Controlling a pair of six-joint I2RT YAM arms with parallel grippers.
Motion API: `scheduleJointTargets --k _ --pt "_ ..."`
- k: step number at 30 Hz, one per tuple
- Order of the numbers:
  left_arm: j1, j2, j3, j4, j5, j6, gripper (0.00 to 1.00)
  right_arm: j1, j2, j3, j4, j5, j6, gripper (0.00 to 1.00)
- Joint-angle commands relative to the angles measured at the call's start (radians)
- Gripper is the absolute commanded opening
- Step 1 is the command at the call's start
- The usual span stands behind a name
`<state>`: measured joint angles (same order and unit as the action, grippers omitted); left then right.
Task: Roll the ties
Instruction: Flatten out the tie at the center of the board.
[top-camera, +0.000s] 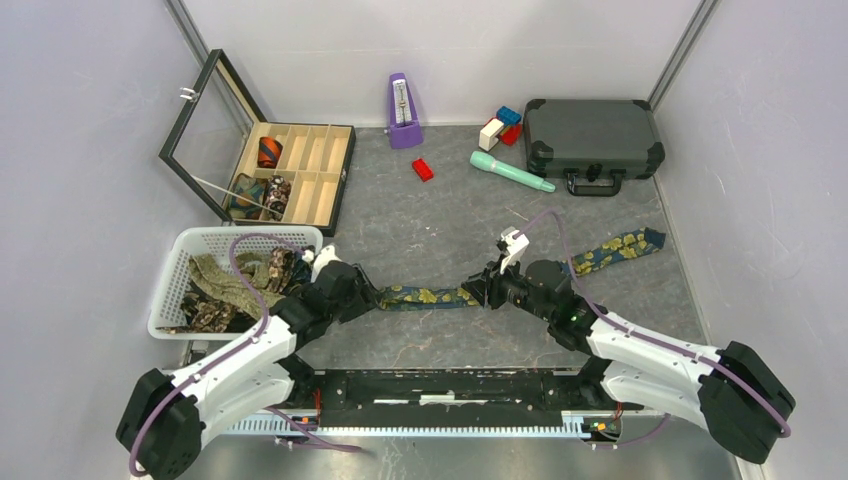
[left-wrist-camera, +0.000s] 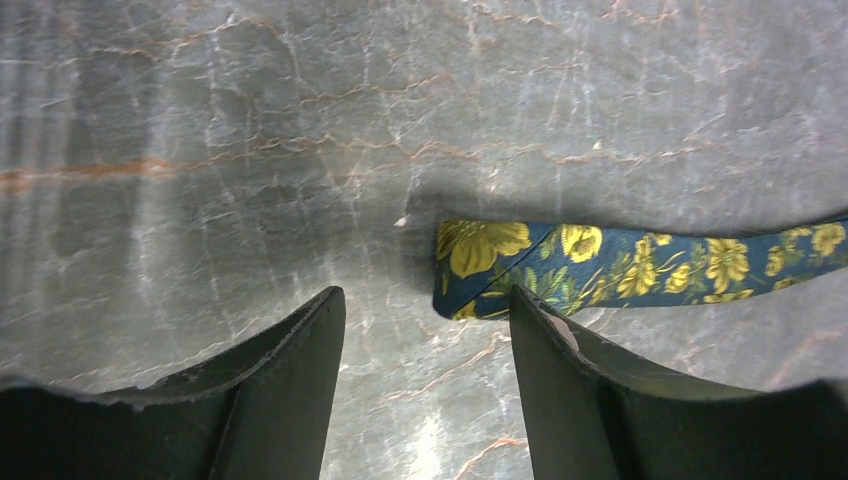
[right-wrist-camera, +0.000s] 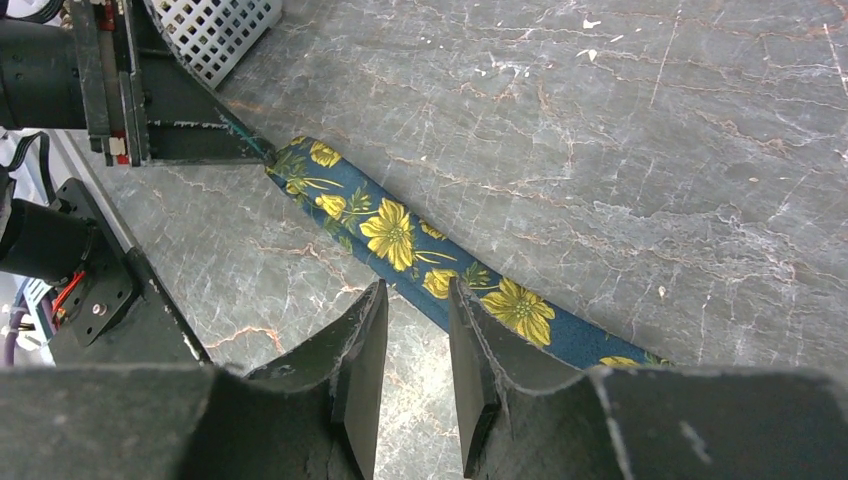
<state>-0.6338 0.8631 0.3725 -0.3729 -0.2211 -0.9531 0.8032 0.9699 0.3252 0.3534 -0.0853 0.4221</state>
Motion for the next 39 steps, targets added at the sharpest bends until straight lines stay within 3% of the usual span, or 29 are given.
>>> scheduleJointTargets --k 1,16,28,39 --pt "0.042 -0.006 -0.035 0.147 0.088 -0.046 0.67 0.004 0.01 -0.013 0.056 -0.026 -0.001 0.34" --pt "0.049 -0.009 -0.119 0.224 0.042 -0.221 0.64 0.003 0.003 -0.044 0.076 -0.028 0.002 0.33" --pt "0.048 -0.008 -0.07 0.128 -0.025 -0.32 0.69 0.003 0.028 -0.045 0.105 -0.041 0.003 0.32" --pt "0.045 0.089 -0.088 0.236 -0.004 -0.367 0.51 0.003 0.041 -0.049 0.111 -0.047 -0.009 0.32"
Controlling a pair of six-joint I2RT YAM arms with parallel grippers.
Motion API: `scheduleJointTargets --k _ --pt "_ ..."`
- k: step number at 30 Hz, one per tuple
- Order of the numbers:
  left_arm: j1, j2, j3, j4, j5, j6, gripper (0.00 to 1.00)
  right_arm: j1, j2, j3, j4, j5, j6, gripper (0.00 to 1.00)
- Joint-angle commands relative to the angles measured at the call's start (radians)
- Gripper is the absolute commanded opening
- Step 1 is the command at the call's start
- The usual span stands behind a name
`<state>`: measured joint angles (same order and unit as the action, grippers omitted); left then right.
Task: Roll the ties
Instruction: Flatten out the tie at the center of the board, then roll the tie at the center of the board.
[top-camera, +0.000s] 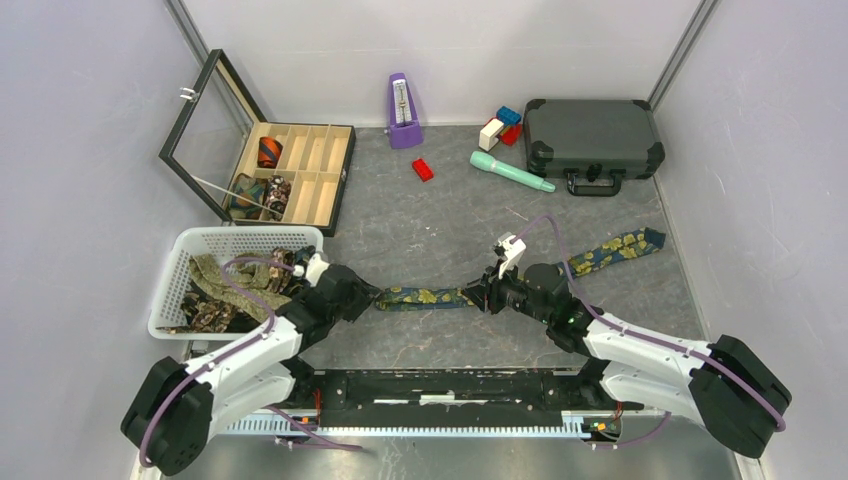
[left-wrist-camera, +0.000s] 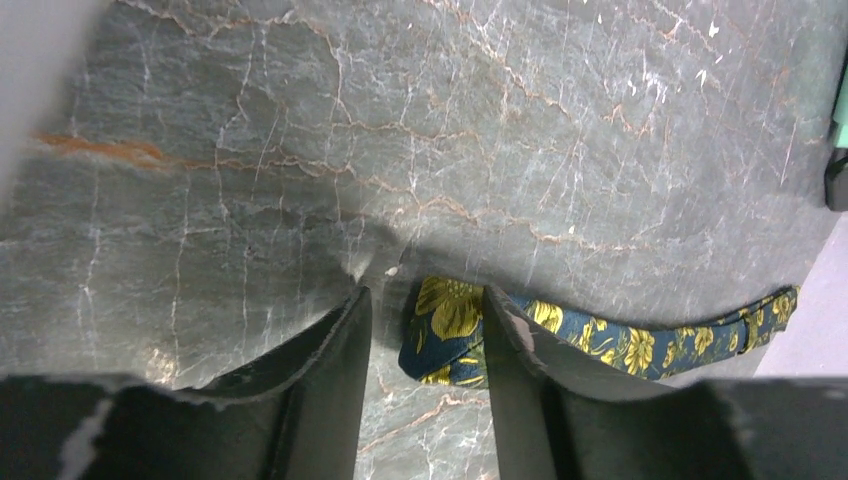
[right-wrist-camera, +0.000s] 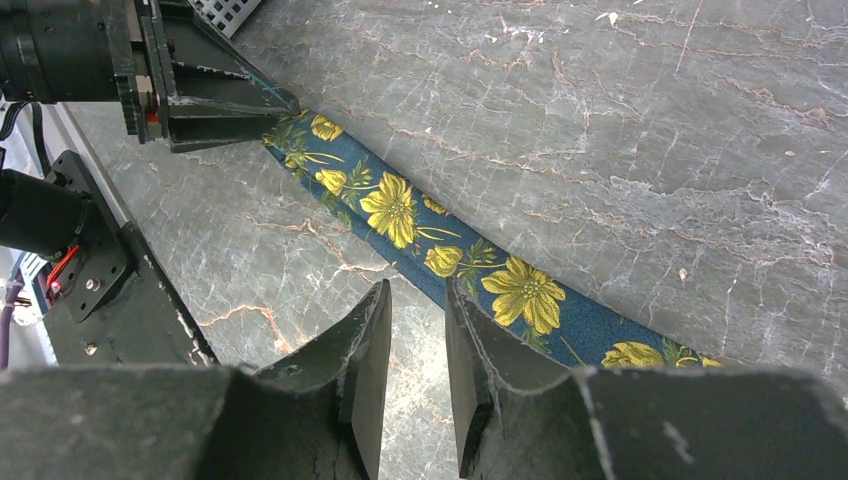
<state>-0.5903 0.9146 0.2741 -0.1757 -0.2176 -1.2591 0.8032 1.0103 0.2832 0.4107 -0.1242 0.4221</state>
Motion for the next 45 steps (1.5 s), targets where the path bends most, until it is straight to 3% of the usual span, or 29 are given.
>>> scheduleJointTargets --k 1,6,10,16,24,32,40,45 --pt "0.0 0.047 0.01 0.046 -0.006 -0.064 0.49 0.004 0.002 -0.007 0.054 -0.008 -0.01 0.32" --pt "-0.021 0.072 0.01 0.056 -0.017 -0.073 0.38 0.004 0.009 -0.011 0.055 -0.008 -0.014 0.32" --pt "-0.038 0.078 0.01 0.054 -0.026 -0.078 0.37 0.003 0.015 -0.014 0.06 -0.008 -0.018 0.32" --pt "-0.105 0.056 0.03 -0.023 -0.072 -0.106 0.49 0.003 0.032 -0.02 0.077 -0.015 -0.015 0.31" --pt "-0.157 0.005 0.009 -0.087 -0.12 -0.147 0.49 0.004 0.055 -0.033 0.109 -0.032 0.002 0.31" --pt "-0.193 -0.05 0.014 -0.127 -0.146 -0.166 0.6 0.004 0.077 -0.041 0.127 -0.034 0.007 0.3" --pt "-0.221 -0.037 0.01 -0.117 -0.157 -0.193 0.54 0.006 0.098 -0.044 0.146 -0.037 0.013 0.3" --pt "-0.248 -0.031 0.019 -0.114 -0.162 -0.204 0.63 0.008 0.112 -0.051 0.155 -0.037 0.011 0.3"
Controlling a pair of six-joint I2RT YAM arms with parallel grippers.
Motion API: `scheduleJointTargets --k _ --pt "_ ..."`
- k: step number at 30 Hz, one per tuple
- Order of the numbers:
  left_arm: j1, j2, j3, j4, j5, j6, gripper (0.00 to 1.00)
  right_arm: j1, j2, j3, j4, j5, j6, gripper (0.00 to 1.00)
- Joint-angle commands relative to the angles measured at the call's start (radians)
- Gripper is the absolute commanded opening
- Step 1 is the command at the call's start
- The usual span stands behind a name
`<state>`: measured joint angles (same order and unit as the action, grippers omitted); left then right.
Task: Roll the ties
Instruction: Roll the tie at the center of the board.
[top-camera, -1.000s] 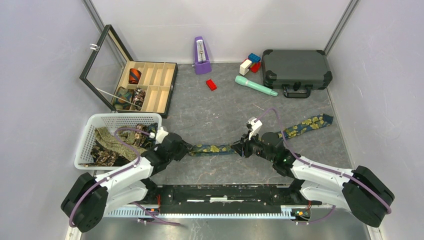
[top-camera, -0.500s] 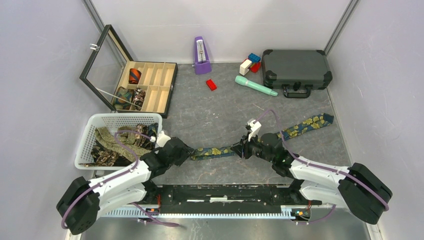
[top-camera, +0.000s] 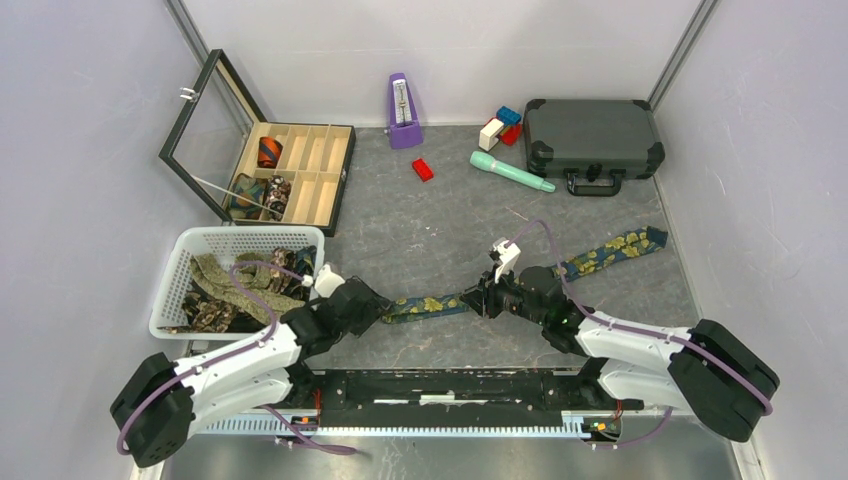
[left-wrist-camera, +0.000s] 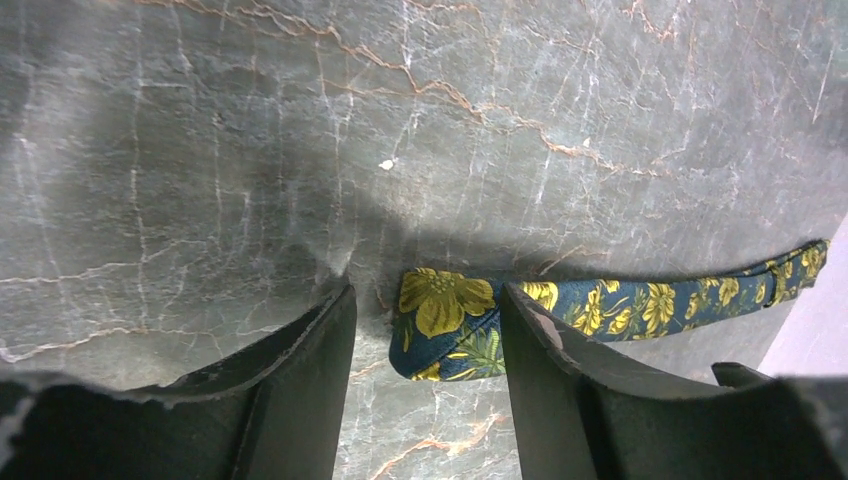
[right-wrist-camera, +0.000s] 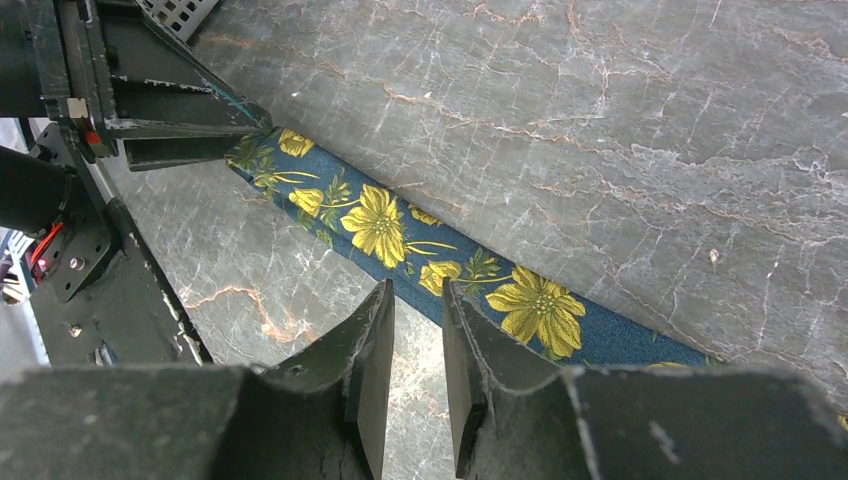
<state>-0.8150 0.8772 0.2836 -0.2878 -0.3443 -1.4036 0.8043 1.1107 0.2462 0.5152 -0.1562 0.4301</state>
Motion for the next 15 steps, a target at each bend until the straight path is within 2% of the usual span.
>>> scheduleJointTargets --k 1,5,15 --pt "-0.028 0.005 0.011 -0.002 -0.037 -0.062 0.64 0.007 0.016 -0.014 0.054 -0.005 0.004 0.3" --pt "-0.055 -0.008 0.019 -0.032 -0.058 -0.076 0.67 0.007 0.033 -0.018 0.069 -0.009 0.008 0.3" --pt "-0.072 0.006 -0.011 0.003 -0.072 -0.103 0.57 0.009 0.055 -0.019 0.08 -0.014 0.007 0.3"
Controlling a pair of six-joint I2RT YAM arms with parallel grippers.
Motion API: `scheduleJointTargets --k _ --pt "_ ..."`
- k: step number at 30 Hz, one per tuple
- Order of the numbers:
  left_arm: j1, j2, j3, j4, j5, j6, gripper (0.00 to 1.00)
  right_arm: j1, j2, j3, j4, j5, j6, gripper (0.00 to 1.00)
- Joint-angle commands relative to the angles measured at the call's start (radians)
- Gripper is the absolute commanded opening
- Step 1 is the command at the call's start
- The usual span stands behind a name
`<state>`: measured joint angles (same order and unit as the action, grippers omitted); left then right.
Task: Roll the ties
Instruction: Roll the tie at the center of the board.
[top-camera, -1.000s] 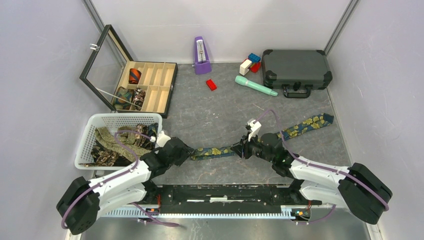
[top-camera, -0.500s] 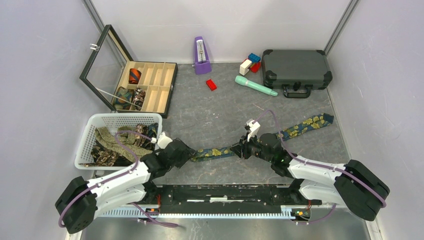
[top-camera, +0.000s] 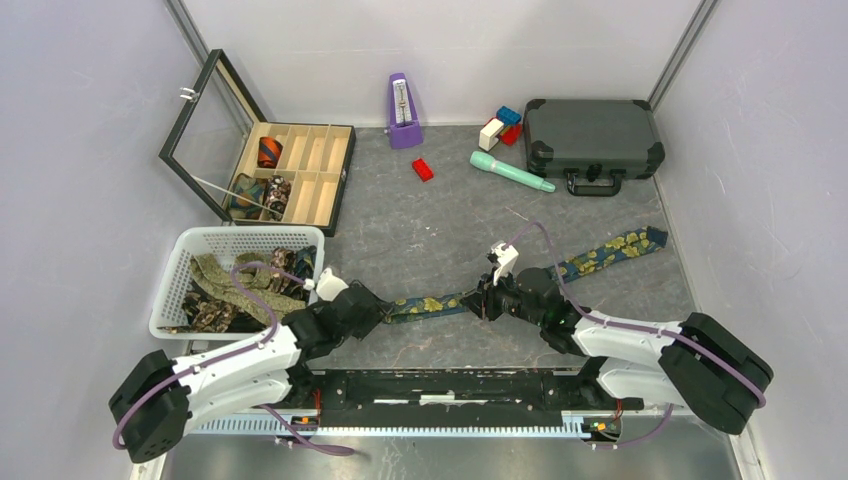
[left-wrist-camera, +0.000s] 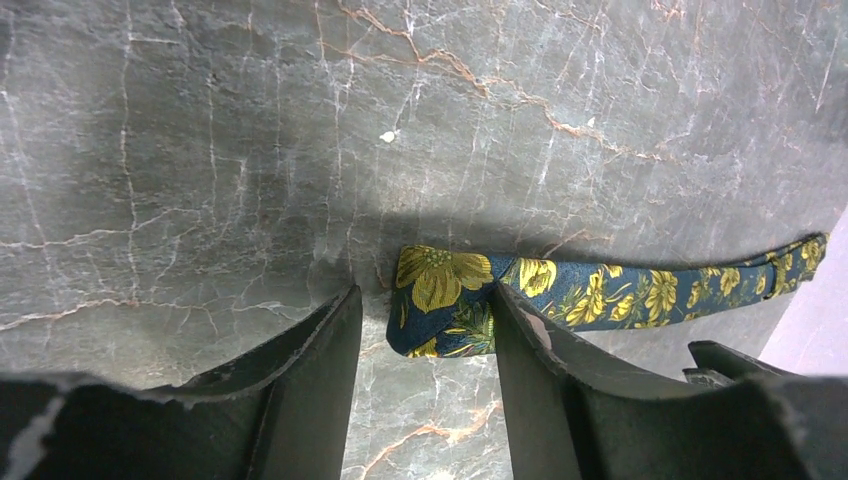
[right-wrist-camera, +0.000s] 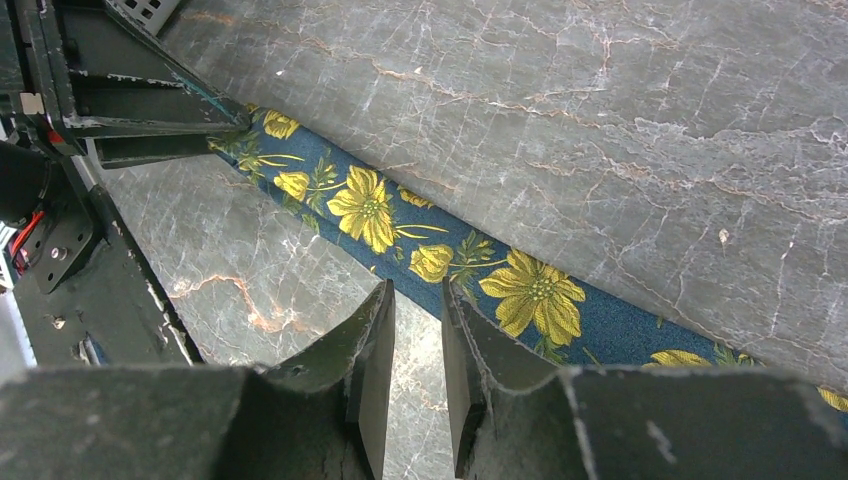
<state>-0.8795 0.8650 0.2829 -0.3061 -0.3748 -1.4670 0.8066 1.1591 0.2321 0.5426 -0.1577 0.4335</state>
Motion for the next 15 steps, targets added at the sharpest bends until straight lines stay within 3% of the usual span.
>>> scheduleJointTargets --k 1,7,13,15 --pt "-0.008 0.028 -0.01 0.026 -0.041 -0.039 0.56 0.006 0.008 -0.005 0.053 -0.013 0.002 0.3" --pt "-0.022 0.066 -0.014 0.071 -0.048 -0.038 0.44 0.008 0.02 -0.004 0.051 -0.014 -0.005 0.3" --pt "-0.035 0.065 -0.007 0.073 -0.072 -0.012 0.11 0.009 0.026 0.001 0.045 -0.021 -0.009 0.29" --pt "-0.037 0.06 -0.005 0.072 -0.082 0.012 0.07 0.008 0.026 0.008 0.043 -0.025 -0.01 0.29"
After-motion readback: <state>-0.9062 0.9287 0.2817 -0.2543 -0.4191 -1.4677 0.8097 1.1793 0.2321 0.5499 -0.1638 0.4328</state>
